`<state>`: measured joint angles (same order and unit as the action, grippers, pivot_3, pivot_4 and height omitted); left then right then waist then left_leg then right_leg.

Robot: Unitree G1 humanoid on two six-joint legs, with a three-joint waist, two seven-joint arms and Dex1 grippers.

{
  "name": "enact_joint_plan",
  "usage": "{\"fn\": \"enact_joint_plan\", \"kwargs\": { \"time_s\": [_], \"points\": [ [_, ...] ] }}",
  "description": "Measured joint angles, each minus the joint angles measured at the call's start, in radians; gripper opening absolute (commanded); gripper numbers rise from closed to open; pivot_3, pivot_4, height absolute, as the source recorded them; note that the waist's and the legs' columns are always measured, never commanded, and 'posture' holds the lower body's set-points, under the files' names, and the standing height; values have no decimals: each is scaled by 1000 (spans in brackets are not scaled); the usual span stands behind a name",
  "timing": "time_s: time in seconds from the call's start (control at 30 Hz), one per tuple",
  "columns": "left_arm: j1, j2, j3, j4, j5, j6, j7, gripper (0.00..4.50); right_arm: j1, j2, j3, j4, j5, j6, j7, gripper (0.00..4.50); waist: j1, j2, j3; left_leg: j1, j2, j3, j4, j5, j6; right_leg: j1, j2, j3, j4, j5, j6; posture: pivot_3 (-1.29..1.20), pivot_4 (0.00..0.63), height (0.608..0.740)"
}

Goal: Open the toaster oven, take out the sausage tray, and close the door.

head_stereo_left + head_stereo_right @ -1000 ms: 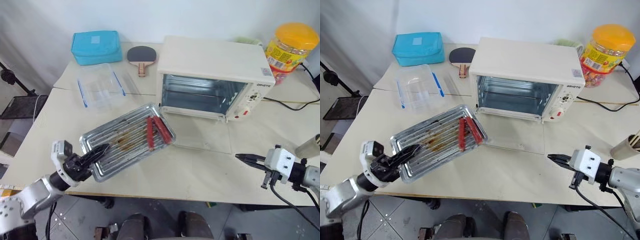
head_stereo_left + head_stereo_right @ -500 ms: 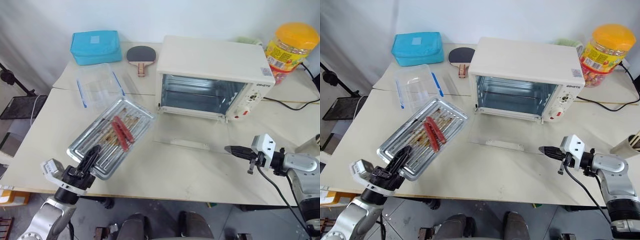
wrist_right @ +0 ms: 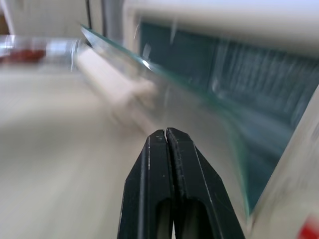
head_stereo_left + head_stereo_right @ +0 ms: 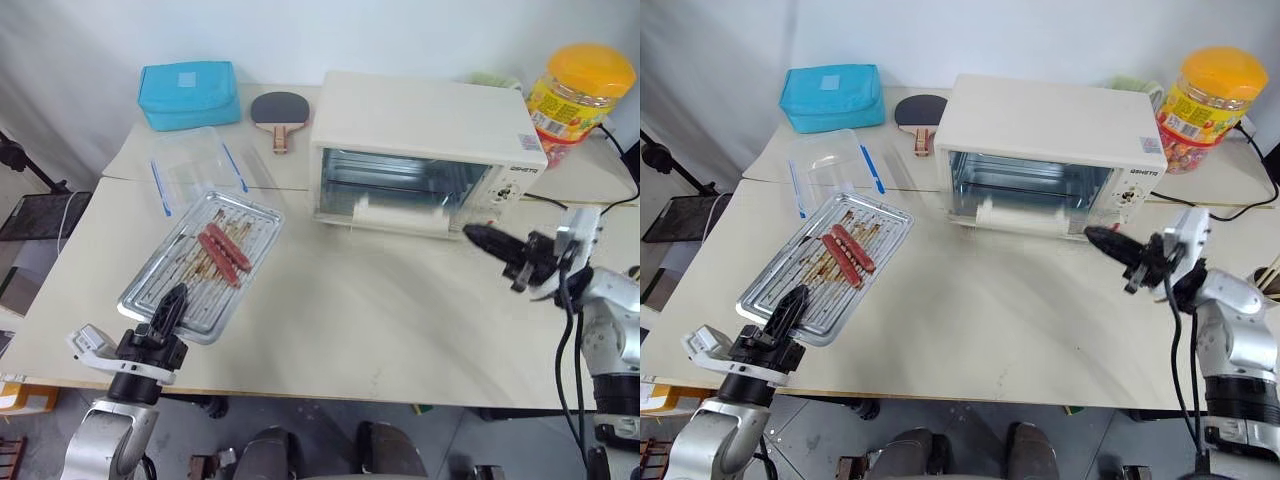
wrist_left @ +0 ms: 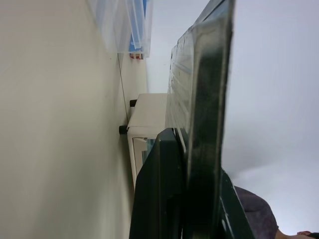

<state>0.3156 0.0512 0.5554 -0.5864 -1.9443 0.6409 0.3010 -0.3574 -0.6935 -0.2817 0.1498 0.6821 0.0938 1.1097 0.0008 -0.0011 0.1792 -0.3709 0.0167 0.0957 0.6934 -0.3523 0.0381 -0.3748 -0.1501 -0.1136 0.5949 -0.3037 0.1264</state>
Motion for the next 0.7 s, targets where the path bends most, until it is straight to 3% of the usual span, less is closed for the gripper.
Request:
{"fn": "enact_joint_plan", "kwargs": {
  "time_s": [0.17, 0.23, 0.27, 0.3, 0.37, 0.53, 0.63, 0.7],
  "points": [
    [32, 48, -28, -4, -1, -4, -15, 0, 88, -2, -42, -161, 61, 106, -36, 56, 14, 0, 0, -1, -1, 0, -1, -3, 2, 0, 1, 1, -2, 0, 0, 0, 150, 740],
    [35, 71, -50, 3, -1, 19, -33, 0, 164, -17, -59, -218, 66, 133, -42, 630, 22, 0, 0, -2, -2, 0, -1, -4, 4, 0, 1, 1, -2, 0, 0, 0, 150, 740],
    [27, 104, -60, 17, -1, 46, -47, 0, 221, -24, -75, -254, 64, 136, -38, 1156, 27, 0, 0, -2, -4, 0, -1, -4, 4, 1, 2, 1, -3, 0, 0, 0, 150, 740],
    [27, 117, -61, 20, -1, 57, -53, 0, 237, -25, -79, -264, 63, 136, -34, 1290, 26, 0, 0, -2, -4, 0, -1, -5, 5, 0, 2, 1, -3, 0, 0, 0, 150, 740],
    [-9, 168, -75, 67, -1, 114, -85, 0, 326, -34, -104, -312, 35, 88, 0, 1965, 28, 1, 0, -2, -5, 1, 0, -5, 6, 1, 2, 2, -4, 0, 0, 0, 150, 740],
    [-193, 325, -122, 256, -1, 291, -147, 0, 536, -42, -121, -422, -15, -29, 128, 3453, 25, 1, -1, 1, -5, 3, 0, -3, 6, 2, 5, 2, -1, 0, 1, 0, 150, 740],
    [-326, 412, -179, 416, -1, 429, -168, 0, 581, -40, -144, -458, -14, -51, 132, 4457, 18, 2, -1, 3, -4, 6, 0, -3, 5, 0, 5, 3, 1, 1, 2, 0, 150, 740],
    [-407, 448, -227, 514, -1, 504, -182, 0, 603, -39, -170, -476, -4, -47, 116, 4483, 17, 2, -1, 3, -3, 5, -1, -3, 5, -1, 5, 5, 6, 1, 2, 0, 150, 740]
  ]
}}
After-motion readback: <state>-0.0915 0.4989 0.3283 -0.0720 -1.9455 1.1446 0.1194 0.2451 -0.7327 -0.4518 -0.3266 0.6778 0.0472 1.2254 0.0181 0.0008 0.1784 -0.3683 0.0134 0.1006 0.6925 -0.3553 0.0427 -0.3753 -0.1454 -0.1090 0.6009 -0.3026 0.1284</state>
